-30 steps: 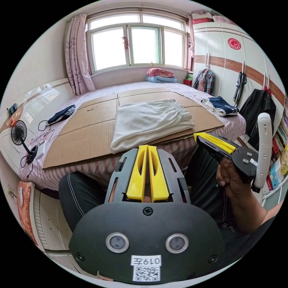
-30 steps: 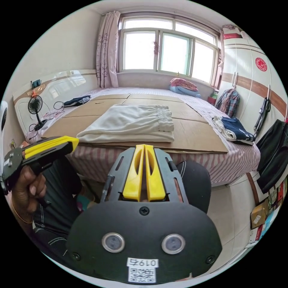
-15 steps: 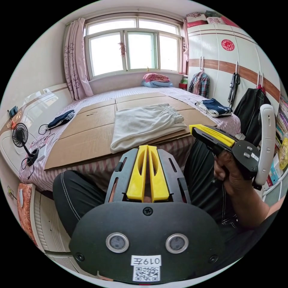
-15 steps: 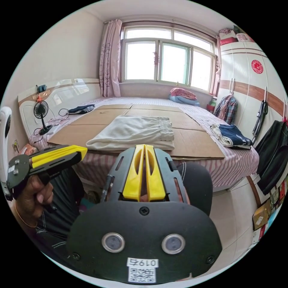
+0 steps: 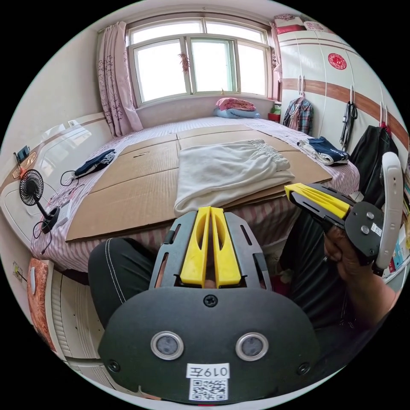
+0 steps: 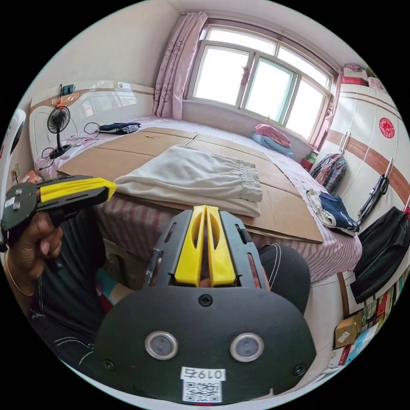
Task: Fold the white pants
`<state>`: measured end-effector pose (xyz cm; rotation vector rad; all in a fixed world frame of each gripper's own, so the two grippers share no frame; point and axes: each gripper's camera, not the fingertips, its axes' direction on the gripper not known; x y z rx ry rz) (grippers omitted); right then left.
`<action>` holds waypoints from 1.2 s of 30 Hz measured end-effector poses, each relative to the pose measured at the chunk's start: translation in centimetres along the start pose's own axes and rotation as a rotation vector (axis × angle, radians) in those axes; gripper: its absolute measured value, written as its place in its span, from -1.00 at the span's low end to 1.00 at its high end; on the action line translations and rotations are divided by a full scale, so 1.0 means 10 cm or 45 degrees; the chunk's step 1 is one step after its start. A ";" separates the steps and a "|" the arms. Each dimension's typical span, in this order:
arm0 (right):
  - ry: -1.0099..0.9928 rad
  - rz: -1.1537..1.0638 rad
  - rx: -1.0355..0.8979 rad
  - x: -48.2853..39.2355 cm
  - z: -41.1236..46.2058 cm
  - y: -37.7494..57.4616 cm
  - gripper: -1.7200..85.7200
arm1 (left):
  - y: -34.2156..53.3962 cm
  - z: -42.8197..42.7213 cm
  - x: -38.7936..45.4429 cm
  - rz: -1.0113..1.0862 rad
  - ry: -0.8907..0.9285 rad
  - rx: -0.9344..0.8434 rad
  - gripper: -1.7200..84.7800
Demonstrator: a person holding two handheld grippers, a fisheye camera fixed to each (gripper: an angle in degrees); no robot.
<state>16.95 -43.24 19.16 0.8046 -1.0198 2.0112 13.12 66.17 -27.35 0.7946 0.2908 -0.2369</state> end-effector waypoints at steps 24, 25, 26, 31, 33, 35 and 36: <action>0.089 -0.314 0.124 0.71 1.28 -0.30 -0.96 | -0.39 0.48 -0.95 0.018 -0.038 0.096 -0.87; 0.071 -0.339 0.153 0.69 1.32 -0.26 -0.92 | -0.42 0.51 -1.04 0.001 -0.028 0.091 -0.86; 0.046 -0.365 0.171 0.65 1.38 -0.23 -0.86 | -0.48 0.59 -1.21 -0.032 0.024 0.060 -0.81; 0.065 -0.511 0.226 0.40 1.57 -0.10 -0.81 | -0.75 1.05 -1.76 -0.140 0.358 -0.217 -0.70; 0.050 -0.544 0.217 0.34 1.66 -0.07 -0.82 | -0.83 1.23 -1.90 -0.166 0.467 -0.285 -0.70; 0.092 -0.596 0.232 0.24 1.75 -0.01 -0.84 | -0.89 1.42 -2.00 -0.203 0.577 -0.372 -0.70; 0.104 -0.604 0.234 0.23 1.77 0.00 -0.85 | -0.89 1.55 -2.09 -0.278 0.654 -0.410 -0.70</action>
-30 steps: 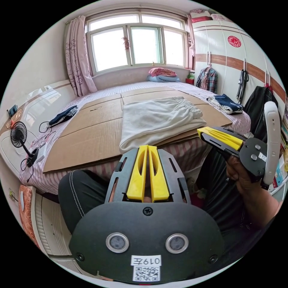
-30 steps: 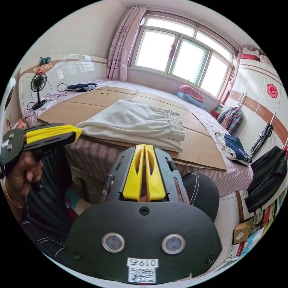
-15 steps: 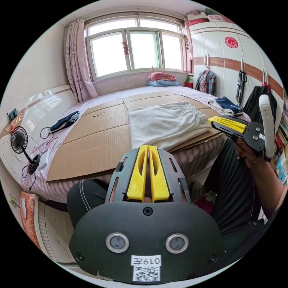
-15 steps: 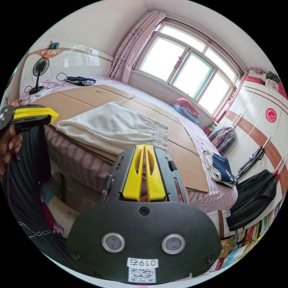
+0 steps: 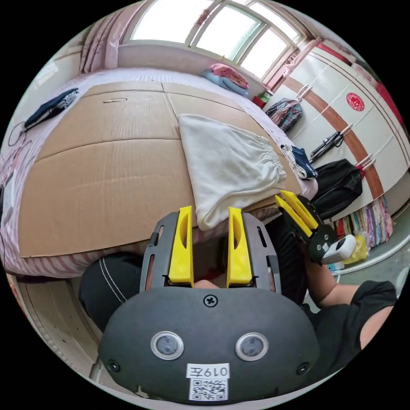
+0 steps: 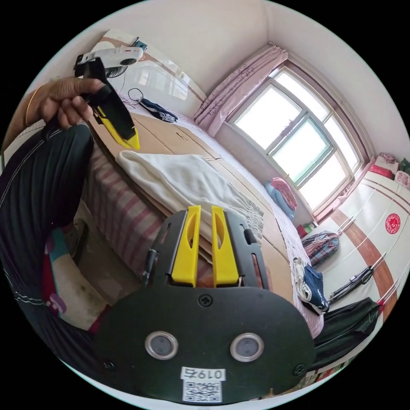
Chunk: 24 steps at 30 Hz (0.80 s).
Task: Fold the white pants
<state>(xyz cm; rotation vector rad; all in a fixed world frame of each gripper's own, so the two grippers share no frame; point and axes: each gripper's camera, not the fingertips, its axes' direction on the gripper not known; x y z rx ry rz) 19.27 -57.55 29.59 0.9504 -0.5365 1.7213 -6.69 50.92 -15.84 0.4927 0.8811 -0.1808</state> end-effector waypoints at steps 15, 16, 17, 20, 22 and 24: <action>-0.144 -0.164 0.147 -0.59 0.24 0.02 -0.84 | -0.28 0.29 -0.72 -0.150 0.096 -0.055 -0.84; -0.170 -0.196 0.161 -0.66 0.26 0.00 -0.82 | -0.29 0.31 -0.74 -0.150 0.104 -0.066 -0.85; -0.191 -0.223 0.173 -0.73 0.28 -0.03 -0.80 | -0.32 0.33 -0.78 -0.139 0.099 -0.075 -0.87; -0.186 -0.299 0.163 -0.93 0.37 -0.11 -0.72 | -0.38 0.30 -0.88 -0.123 0.131 -0.070 -0.90; -0.185 -0.371 0.163 -1.07 0.40 -0.18 -0.67 | -0.42 0.26 -0.94 -0.109 0.161 -0.059 -0.90; -0.174 -0.431 0.181 -1.20 0.43 -0.25 -0.64 | -0.49 0.20 -1.00 -0.086 0.196 -0.050 -0.91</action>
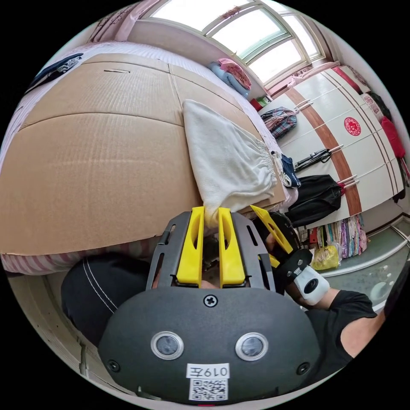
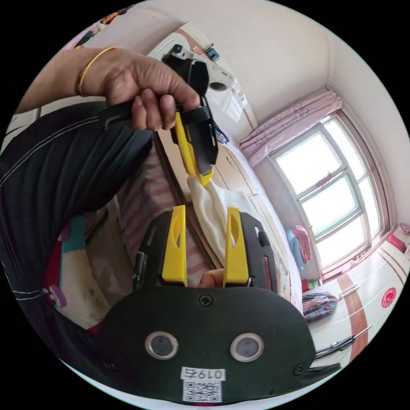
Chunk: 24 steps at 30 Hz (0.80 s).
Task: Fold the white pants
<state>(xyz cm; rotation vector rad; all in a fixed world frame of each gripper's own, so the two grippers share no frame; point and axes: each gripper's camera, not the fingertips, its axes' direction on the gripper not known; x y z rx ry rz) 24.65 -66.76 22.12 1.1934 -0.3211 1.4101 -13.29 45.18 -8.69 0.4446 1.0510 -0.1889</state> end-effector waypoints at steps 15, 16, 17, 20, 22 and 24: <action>0.080 -0.006 -0.019 -0.22 0.27 -0.71 -0.82 | -0.30 -0.31 -0.18 0.122 -0.037 0.025 -0.82; 0.081 0.023 -0.004 -0.22 0.23 -0.74 -0.83 | -0.29 -0.33 -0.21 0.114 -0.032 0.038 -0.80; 0.077 0.061 0.009 -0.20 0.18 -0.76 -0.83 | -0.29 -0.39 -0.30 0.069 -0.028 0.073 -0.75; 0.078 0.163 0.050 -0.13 0.02 -0.82 -0.84 | -0.30 -0.50 -0.60 -0.077 0.088 0.160 -0.67; 0.085 0.223 0.072 -0.09 -0.08 -0.87 -0.84 | -0.33 -0.51 -0.80 -0.156 0.247 0.205 -0.66; 0.086 0.276 0.098 -0.07 -0.18 -0.93 -0.84 | -0.45 -0.45 -0.98 -0.228 0.351 0.224 -0.64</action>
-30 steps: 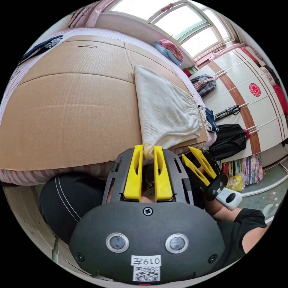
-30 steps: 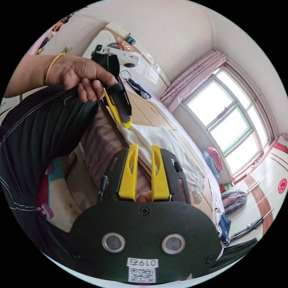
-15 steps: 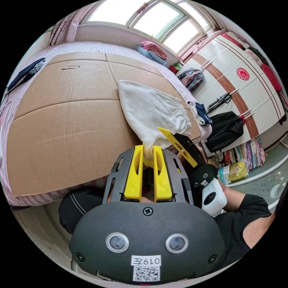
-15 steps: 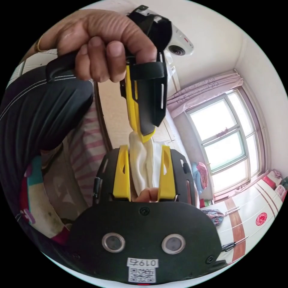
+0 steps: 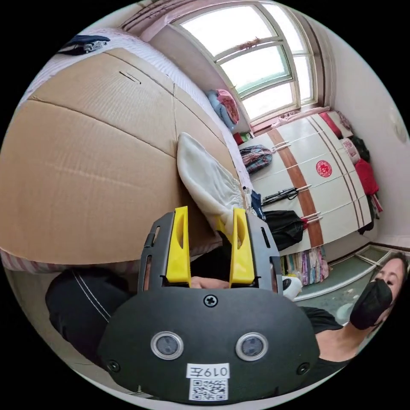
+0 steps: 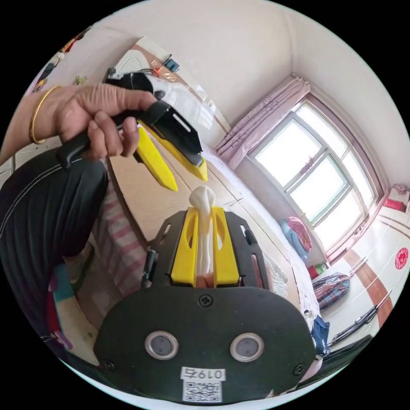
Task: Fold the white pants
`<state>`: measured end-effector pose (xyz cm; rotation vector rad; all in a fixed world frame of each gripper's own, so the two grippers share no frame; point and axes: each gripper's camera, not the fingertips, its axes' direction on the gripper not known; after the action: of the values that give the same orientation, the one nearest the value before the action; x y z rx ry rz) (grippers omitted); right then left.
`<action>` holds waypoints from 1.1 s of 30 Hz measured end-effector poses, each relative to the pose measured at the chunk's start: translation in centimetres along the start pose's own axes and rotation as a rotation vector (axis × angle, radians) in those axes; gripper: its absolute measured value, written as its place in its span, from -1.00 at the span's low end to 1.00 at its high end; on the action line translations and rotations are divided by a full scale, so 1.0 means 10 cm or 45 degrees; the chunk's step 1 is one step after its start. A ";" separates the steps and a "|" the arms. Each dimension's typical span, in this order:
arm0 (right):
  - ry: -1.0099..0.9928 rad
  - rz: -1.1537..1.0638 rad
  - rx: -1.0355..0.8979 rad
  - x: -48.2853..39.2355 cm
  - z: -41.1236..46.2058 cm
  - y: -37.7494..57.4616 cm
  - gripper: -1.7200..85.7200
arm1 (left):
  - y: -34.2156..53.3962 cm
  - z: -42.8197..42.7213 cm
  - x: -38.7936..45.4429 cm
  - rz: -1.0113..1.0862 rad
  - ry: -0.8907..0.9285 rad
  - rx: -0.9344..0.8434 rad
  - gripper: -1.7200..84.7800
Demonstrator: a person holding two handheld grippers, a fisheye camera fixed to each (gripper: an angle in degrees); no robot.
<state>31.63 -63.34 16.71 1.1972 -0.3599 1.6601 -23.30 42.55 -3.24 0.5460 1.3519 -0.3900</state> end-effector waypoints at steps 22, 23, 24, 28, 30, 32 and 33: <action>0.075 -0.134 0.089 -0.77 -1.38 -1.48 -0.83 | -0.90 0.98 -0.69 -0.263 0.203 -0.261 -0.74; 0.117 -0.143 0.103 -0.81 -1.50 -1.57 -0.82 | -0.92 0.97 -0.71 -0.267 0.224 -0.257 -0.76; 0.135 -0.151 0.105 -0.82 -1.55 -1.61 -0.80 | -0.94 0.96 -0.73 -0.278 0.253 -0.244 -0.77; 0.191 -0.202 0.007 -0.79 -1.91 -1.89 -0.65 | -0.97 0.93 -0.70 -0.280 0.282 -0.218 -0.78; 0.224 -0.174 -0.063 -0.69 -2.04 -2.01 -0.60 | -1.01 0.94 -0.73 -0.327 0.343 -0.219 -0.78; 0.265 -0.063 -0.177 -0.50 -2.17 -2.15 -0.56 | -1.04 0.94 -0.74 -0.373 0.389 -0.219 -0.79; 0.272 -0.048 -0.208 -0.46 -2.18 -2.18 -0.55 | -1.05 0.94 -0.72 -0.390 0.411 -0.219 -0.80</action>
<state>38.46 -40.76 -3.67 0.8917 -0.3301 1.6733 -22.97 28.18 3.49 0.2638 1.7714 -0.4413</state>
